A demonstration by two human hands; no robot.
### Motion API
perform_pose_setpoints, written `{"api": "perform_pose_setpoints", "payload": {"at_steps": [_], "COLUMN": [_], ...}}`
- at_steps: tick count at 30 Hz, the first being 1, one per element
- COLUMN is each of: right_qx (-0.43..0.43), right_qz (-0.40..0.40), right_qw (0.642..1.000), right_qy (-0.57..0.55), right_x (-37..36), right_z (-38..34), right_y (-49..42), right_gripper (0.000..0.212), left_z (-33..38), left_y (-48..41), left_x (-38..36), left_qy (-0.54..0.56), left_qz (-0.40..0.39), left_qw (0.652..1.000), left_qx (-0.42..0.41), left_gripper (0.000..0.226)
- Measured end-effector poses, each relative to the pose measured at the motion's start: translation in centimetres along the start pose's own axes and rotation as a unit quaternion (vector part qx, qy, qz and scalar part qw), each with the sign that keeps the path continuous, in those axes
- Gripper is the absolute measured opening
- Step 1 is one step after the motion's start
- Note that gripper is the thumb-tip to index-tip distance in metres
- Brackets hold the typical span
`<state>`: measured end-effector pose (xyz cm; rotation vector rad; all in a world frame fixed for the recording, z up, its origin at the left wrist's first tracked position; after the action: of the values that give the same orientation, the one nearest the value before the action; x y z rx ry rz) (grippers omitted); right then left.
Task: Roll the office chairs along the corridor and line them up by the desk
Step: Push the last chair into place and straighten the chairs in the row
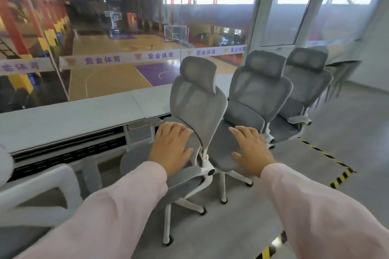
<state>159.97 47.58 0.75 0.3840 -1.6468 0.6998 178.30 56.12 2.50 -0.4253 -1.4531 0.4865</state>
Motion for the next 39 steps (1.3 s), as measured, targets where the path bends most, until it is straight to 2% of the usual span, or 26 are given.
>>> {"api": "perform_pose_setpoints", "payload": {"at_steps": [6,12,18,26,30,33,39], "right_qx": [-0.011,-0.015,-0.011,-0.002,0.024,0.052,0.16], "right_qz": [-0.01,-0.027,-0.07,-0.072,-0.086,-0.097,-0.114], "right_qw": [1.0,0.999,0.997,0.997,0.996,0.993,0.979], "right_qy": [-0.01,-0.026,-0.007,-0.011,-0.02,-0.035,-0.063], "right_x": [-0.6,-3.3,-4.8,-6.1,-7.8,-9.0,-10.2], "right_z": [8.3,14.1,19.8,25.8,27.5,28.4,27.3], "right_y": [-2.1,-6.6,-15.0,-25.1,-28.3,-30.9,-35.8], "right_gripper": [0.072,0.071,0.074,0.073,0.073,0.071,0.068], "left_z": [4.0,5.3,4.0,4.6,4.8,4.8,5.5], "left_y": [-5.3,-11.9,-21.2,-29.9,-31.4,-31.8,-31.4], "left_x": [-5.6,-11.2,-17.5,-26.0,-28.5,-29.5,-28.6], "left_qy": [0.01,0.026,0.043,0.082,0.102,0.09,0.076], "left_qz": [-0.046,-0.057,-0.074,-0.16,-0.212,-0.239,-0.214], "left_qw": [0.999,0.998,0.994,0.981,0.967,0.957,0.949], "left_qx": [0.014,0.018,0.063,0.069,0.102,0.134,0.217], "left_gripper": [0.045,0.043,0.044,0.05,0.064,0.064,0.064]}}
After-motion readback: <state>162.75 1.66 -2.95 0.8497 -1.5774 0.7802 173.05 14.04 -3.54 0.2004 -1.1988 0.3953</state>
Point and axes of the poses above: each hand's wrist, its own y-axis away from the middle knuckle, its own x-axis out of the back of the hand, z = x × y, the point moved 7 cm from there along -y, towards the middle knuckle, and after that the axes turned 5 degrees about x, right-handed, at the moved point
